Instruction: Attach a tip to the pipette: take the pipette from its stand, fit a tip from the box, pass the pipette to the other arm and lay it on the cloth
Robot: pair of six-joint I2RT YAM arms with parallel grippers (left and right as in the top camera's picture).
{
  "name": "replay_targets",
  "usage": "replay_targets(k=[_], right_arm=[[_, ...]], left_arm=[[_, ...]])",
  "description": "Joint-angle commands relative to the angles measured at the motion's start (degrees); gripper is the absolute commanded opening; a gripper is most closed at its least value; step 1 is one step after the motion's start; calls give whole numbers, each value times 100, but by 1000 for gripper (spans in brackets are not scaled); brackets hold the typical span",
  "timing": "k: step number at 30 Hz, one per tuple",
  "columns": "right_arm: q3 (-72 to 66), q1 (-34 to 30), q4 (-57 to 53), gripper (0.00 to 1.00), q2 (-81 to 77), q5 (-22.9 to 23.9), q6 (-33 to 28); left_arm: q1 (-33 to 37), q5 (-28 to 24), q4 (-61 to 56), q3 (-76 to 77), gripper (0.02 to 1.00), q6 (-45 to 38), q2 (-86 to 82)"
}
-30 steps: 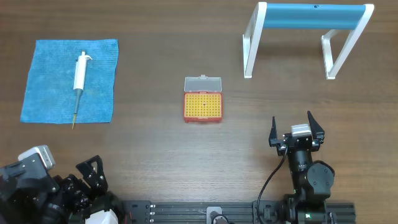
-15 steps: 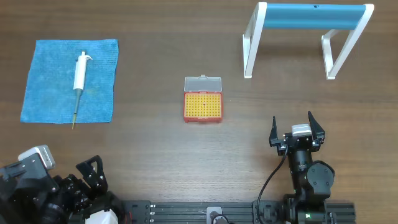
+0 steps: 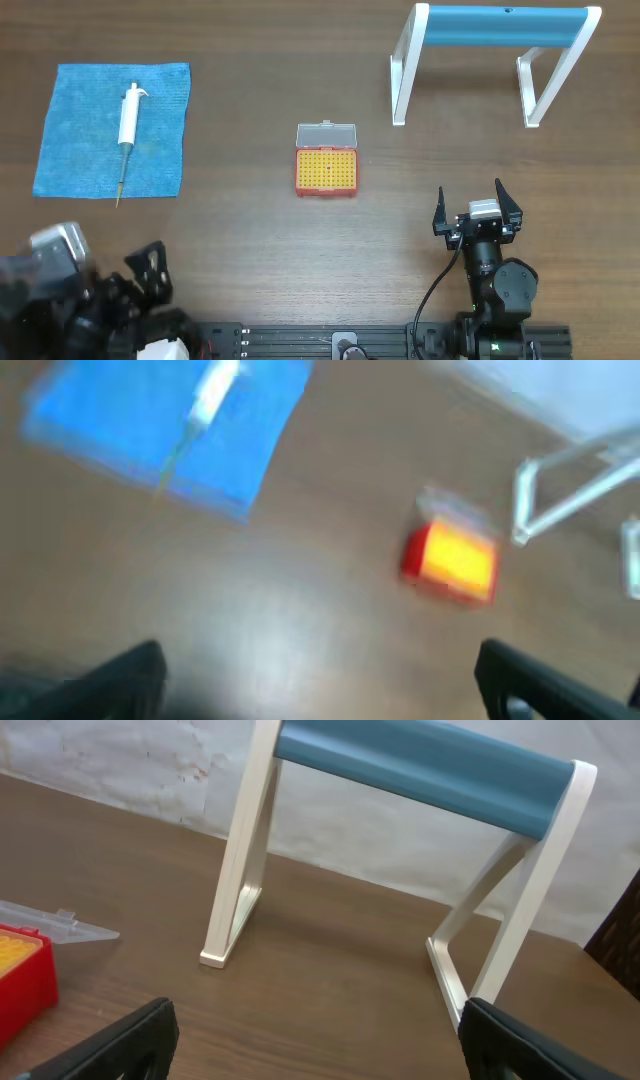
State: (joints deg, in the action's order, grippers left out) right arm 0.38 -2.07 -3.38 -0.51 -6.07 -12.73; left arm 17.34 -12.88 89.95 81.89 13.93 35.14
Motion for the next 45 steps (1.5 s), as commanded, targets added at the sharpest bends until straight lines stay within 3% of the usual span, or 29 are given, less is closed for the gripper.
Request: replay_targets(k=[1,9,16,28,33,38,45], right_arm=[[-15,50,-42,904,46,72,109],[-15,50,-42,901,46,72,109],[-15,50,-42,904,46,72,109],[-15,50,-42,904,46,72,109],[-15,50,-42,901,46,72,109],[-15,50,-42,904,46,72,109],[-15,50,-42,901,46,72,109]], left_arm=[[-660,63,-2562,-1259,996,-291,-837],[-743,22,-7182,-4822,996,-348,-2498],[-1172,243,-10061,-6653,996,-348,-2553],[-1224,339,-9737,-7831,996,-339,-3497],[-1250,328,-9425,-8157,996,212,-3495],[-1266,326,-8592,-8157,996,210,-3495],[-1266,372,-8605,-8157,996,-264,-3495]])
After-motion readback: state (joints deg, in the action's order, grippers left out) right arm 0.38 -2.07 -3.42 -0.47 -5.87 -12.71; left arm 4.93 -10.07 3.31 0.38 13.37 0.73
